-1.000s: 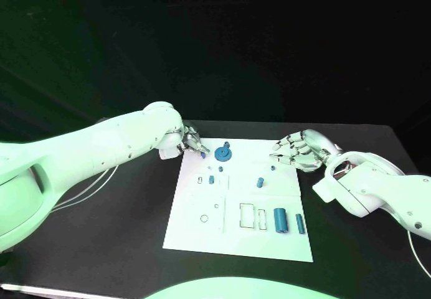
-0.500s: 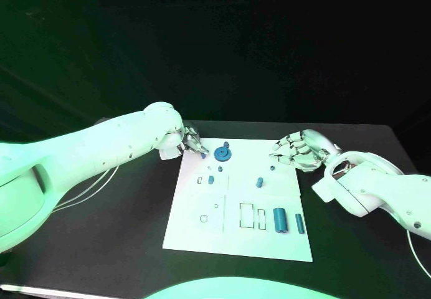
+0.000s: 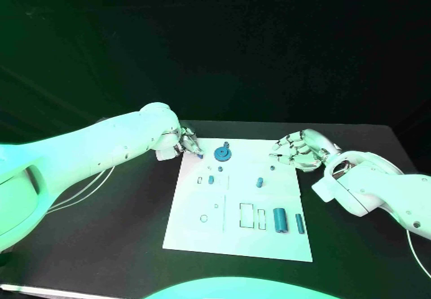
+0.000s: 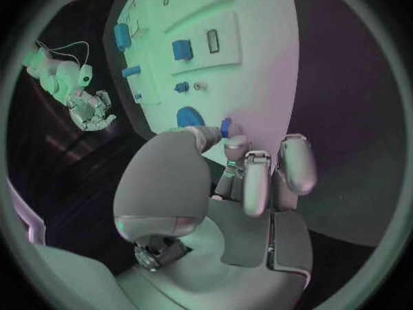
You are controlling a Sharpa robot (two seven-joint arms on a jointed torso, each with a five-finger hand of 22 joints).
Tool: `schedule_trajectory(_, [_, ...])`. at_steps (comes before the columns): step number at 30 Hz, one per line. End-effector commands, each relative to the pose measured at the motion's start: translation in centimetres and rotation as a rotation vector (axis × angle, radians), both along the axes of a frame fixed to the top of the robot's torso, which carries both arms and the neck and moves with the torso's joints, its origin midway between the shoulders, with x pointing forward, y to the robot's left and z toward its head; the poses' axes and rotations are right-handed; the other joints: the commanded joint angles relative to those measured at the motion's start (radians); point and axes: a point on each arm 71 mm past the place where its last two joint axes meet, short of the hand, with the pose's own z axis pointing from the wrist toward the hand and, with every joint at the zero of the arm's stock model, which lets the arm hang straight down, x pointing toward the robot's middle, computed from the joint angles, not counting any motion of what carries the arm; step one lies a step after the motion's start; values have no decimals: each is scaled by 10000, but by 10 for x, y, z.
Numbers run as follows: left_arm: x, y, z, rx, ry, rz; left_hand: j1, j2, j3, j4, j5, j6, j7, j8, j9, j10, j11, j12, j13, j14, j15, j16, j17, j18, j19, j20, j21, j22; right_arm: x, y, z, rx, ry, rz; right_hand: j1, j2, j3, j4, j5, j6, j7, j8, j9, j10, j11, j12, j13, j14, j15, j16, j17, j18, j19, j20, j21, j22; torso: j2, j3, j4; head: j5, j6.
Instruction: Assemble the parts on the task board
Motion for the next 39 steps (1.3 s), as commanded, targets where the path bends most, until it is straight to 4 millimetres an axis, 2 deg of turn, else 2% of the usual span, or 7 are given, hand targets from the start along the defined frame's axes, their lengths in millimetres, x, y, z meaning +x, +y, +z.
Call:
schedule_trajectory(1, [-2,0,1,-353,37,-34,-163,-108,1510,-1355,53,-21,4,71,54,94,-8,48,59,733,-33,50,1928,-108,49,-15,80,42,0,1,0,-25,-82,123,-61,45,7,-17,-42,-76,11,52,13,-18,-17,-18,3,696,-32,-35,1304,197,-39,-33,-12,442,-2,4,-4,28,16])
schedule_trajectory(13, [-17,5,8,-1171,-40,-187,-734,-362,2403,-1934,186,169,-31,160,225,359,-61,220,321,800,-81,115,2063,-140,183,-50,177,230,0,-1,0,-37,-78,96,-61,45,7,-17,-42,-76,11,52,13,-18,-17,-18,3,696,-32,-35,1304,197,-39,-33,-12,442,4,13,-3,83,22])
schedule_trajectory(16, [-27,7,12,-1310,-180,-323,-1068,-495,2721,-2201,403,339,-101,183,272,574,-129,329,489,879,-142,197,2236,-187,364,-98,284,460,0,-2,0,-47,-78,63,-61,45,7,-17,-42,-76,11,52,13,-18,-17,-18,3,696,-32,-35,1304,197,-39,-33,-12,442,5,13,19,80,0])
schedule_trajectory(22, [-43,7,18,-1413,-405,-522,-1408,-570,2926,-2455,759,498,-165,179,303,761,-194,398,616,935,-204,255,2363,-204,436,-158,333,550,-1,-4,1,-52,-84,28,-61,45,7,-17,-42,-76,11,52,13,-18,-17,-18,3,696,-32,-35,1304,197,-39,-33,-12,442,1,4,31,99,-29])
schedule_trajectory(29, [-61,1,18,-858,-992,-1098,-1532,-593,2989,-2560,896,568,-192,180,315,849,-220,436,687,965,-229,289,2438,-221,498,-181,366,628,-1,-5,1,-59,-89,-5,-61,45,7,-17,-42,-76,11,52,13,-18,-17,-18,3,696,-32,-35,1304,197,-39,-33,-12,442,6,-10,29,132,-71])
schedule_trajectory(32, [-67,-1,17,-662,-1258,-1216,-1573,-607,3019,-2594,914,600,-205,181,318,897,-233,461,733,980,-239,306,2476,-227,522,-191,378,657,-1,-6,1,-60,-87,-5,-61,45,7,-17,-42,-76,11,52,13,-18,-17,-18,3,696,-32,-35,1304,197,-39,-33,-12,442,-1,2,7,175,-88])
schedule_trajectory(39, [-77,-4,12,-350,-1620,-1301,-1712,-651,3138,-2707,982,703,-245,175,320,1033,-276,508,822,1026,-282,360,2596,-268,678,-230,453,842,-1,-6,1,-67,-80,-18,-67,40,17,-13,-46,-67,5,94,13,-5,-23,-10,6,696,-37,-40,1300,199,-38,-38,-28,439,12,1,4,201,-137])
